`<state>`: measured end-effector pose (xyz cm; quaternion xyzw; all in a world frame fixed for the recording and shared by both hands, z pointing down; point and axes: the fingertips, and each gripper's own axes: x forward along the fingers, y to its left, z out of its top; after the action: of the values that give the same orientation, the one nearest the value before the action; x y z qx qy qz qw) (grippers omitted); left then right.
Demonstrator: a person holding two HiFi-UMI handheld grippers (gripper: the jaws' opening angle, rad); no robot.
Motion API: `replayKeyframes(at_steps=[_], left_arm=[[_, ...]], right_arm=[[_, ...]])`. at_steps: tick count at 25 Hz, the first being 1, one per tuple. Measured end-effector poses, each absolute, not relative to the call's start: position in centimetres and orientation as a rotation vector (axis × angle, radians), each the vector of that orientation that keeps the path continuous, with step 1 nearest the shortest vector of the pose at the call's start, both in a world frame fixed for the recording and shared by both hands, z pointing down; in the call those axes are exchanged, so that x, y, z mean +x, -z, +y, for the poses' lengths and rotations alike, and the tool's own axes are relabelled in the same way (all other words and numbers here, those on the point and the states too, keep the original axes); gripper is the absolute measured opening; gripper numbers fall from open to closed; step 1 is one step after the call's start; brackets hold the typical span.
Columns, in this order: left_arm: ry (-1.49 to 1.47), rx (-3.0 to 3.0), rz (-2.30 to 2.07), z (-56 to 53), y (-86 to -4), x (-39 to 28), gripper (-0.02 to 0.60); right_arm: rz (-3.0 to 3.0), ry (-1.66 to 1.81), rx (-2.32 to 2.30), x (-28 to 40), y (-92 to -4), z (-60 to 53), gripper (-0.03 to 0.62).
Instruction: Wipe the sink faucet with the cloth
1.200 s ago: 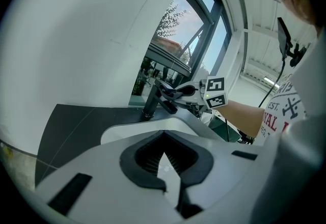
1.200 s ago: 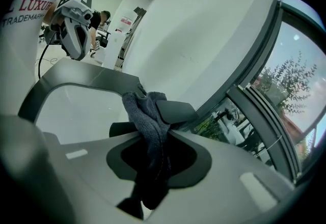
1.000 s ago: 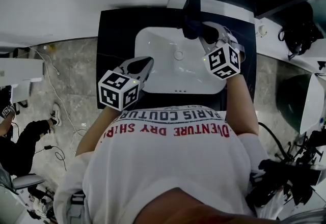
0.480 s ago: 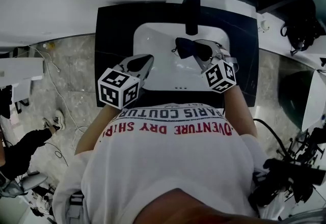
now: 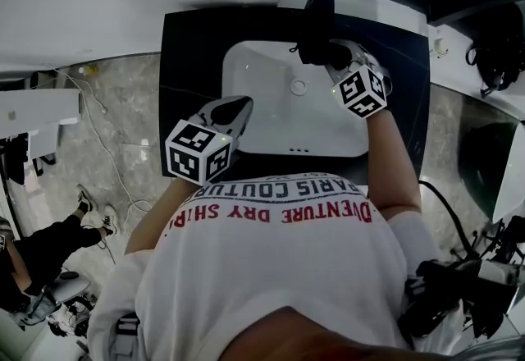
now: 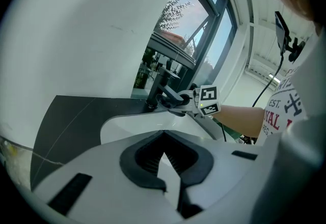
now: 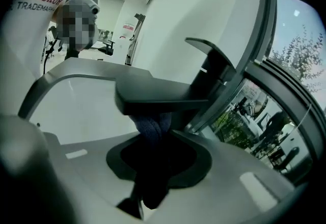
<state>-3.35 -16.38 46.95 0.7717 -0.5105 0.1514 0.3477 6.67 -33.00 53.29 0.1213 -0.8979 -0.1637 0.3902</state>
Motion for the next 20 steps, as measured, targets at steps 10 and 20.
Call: replayKeyframes(at_steps=[10,20], left_arm=[[-0.389,1.985,-1.336,-16.9,-47.2,-4.1,0.002],[-0.408,2.003,-1.323,-16.5,-46.9,-3.6,0.002]], right_arm=[[-2.317,0.37,0.371,5.1,-52.7,-36.5,0.072],[-2.347,0.436,0.402,5.7,-50.7,-36.2,0.072]])
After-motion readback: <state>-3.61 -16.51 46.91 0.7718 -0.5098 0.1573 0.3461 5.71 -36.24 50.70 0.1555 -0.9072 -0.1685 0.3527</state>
